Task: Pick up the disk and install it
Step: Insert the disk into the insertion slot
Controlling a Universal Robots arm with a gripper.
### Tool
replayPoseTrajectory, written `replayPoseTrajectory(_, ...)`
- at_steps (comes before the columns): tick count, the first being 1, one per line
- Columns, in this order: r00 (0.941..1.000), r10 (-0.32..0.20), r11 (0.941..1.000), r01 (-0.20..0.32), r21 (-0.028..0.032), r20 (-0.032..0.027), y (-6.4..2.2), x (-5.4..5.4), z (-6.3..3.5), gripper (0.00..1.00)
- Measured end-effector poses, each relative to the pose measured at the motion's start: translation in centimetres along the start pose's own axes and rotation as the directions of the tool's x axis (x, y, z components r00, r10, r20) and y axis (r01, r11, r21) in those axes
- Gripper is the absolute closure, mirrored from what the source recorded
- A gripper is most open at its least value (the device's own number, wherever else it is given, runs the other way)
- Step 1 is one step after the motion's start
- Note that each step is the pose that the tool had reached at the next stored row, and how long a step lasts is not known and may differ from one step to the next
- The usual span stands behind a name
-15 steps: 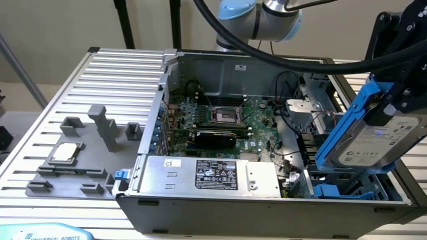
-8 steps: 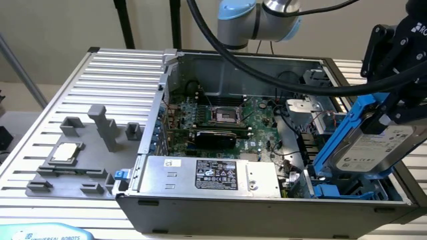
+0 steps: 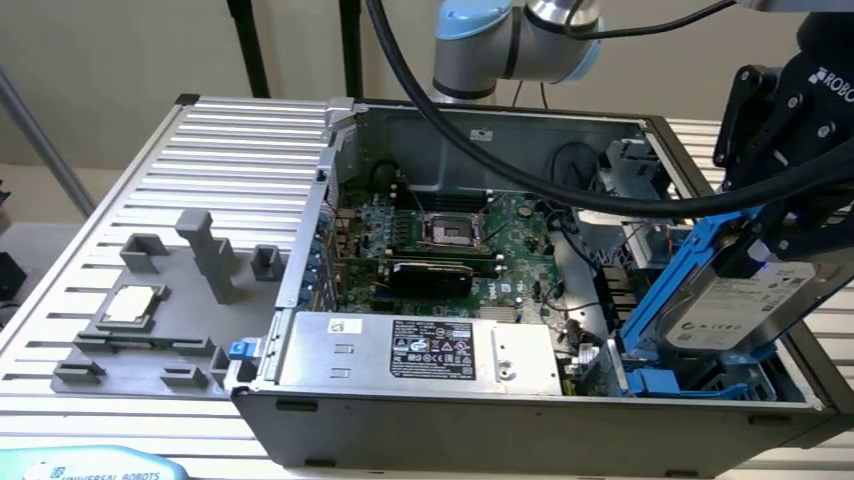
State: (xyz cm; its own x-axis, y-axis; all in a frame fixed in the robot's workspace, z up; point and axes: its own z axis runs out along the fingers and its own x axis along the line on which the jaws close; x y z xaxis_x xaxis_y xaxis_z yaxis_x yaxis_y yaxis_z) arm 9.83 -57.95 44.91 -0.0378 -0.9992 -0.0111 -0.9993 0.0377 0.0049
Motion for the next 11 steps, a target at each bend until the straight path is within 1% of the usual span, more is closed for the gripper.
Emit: replayPoseTrajectory(11,0.9999,-0.013,0.9999,0.013,-0.0056,-0.0004,-0.28,-0.18,0.49,0.67)
